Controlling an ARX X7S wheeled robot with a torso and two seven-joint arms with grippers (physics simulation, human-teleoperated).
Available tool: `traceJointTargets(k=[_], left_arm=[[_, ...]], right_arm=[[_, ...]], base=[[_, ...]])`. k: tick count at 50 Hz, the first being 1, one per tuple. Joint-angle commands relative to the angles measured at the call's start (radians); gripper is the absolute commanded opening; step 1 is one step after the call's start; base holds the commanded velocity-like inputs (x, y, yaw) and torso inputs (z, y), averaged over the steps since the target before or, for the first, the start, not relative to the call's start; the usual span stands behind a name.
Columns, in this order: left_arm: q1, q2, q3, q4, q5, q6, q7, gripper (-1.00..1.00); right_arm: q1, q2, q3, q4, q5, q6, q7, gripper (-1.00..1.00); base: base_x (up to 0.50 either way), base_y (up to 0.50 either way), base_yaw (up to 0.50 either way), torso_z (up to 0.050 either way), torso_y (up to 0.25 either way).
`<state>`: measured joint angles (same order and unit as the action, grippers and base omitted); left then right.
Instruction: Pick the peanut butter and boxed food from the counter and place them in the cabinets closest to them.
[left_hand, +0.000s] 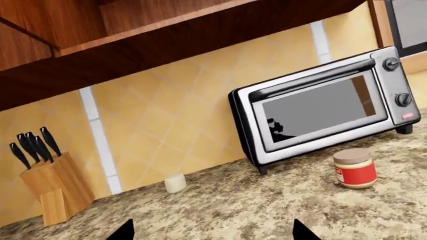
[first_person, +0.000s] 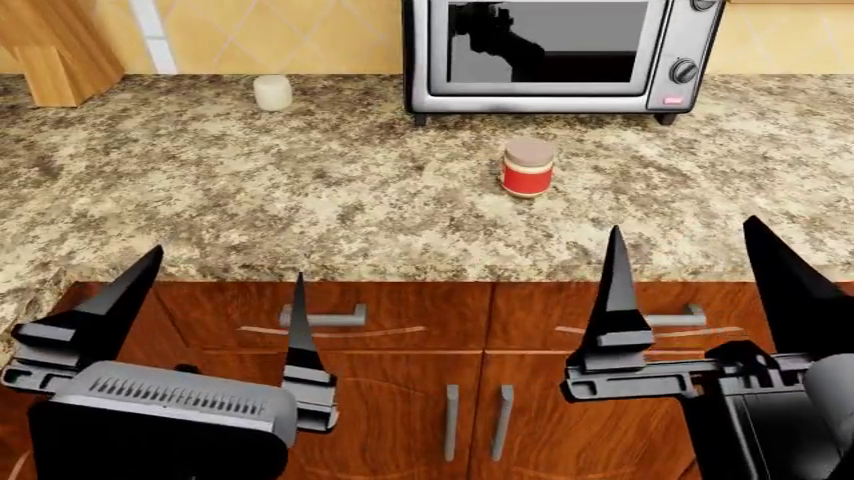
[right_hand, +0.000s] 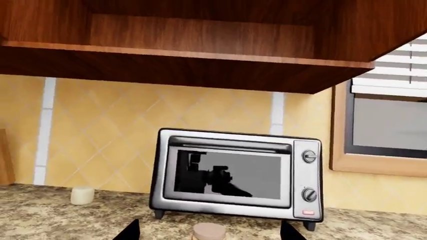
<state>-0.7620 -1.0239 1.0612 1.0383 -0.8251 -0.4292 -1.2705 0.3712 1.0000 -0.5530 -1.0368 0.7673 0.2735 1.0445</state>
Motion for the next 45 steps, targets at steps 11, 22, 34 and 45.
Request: traceJointTargets(k=[11, 22, 34, 45], left_arm=[[-0.497, -0.134, 0.746, 0.008, 0.036, 0.277, -0.299, 1.00], [-0.504, -0.138, 0.777, 0.008, 0.060, 0.298, -0.299, 1.00], [-0.495, -0.131, 0.776, 0.008, 0.063, 0.299, -0.299, 1.00], [-0.497, -0.128, 0.785, 0.008, 0.062, 0.304, -0.298, 1.00]], right_arm=[[0.210, 0.239, -0.454, -0.005, -0.057, -0.305, 0.205, 1.00], [0.238, 0.243, -0.514, -0.006, -0.057, -0.349, 0.166, 1.00], [0.265, 0.237, -0.553, -0.004, -0.061, -0.344, 0.164, 1.00], [0.302, 0.233, -0.590, -0.002, -0.055, -0.344, 0.172, 1.00]], base=[[0.00, 0.00, 0.00, 0.000, 0.000], [0.33, 0.00, 0.00, 0.000, 0.000], [0.50, 0.00, 0.00, 0.000, 0.000], [0.50, 0.00, 0.00, 0.000, 0.001]])
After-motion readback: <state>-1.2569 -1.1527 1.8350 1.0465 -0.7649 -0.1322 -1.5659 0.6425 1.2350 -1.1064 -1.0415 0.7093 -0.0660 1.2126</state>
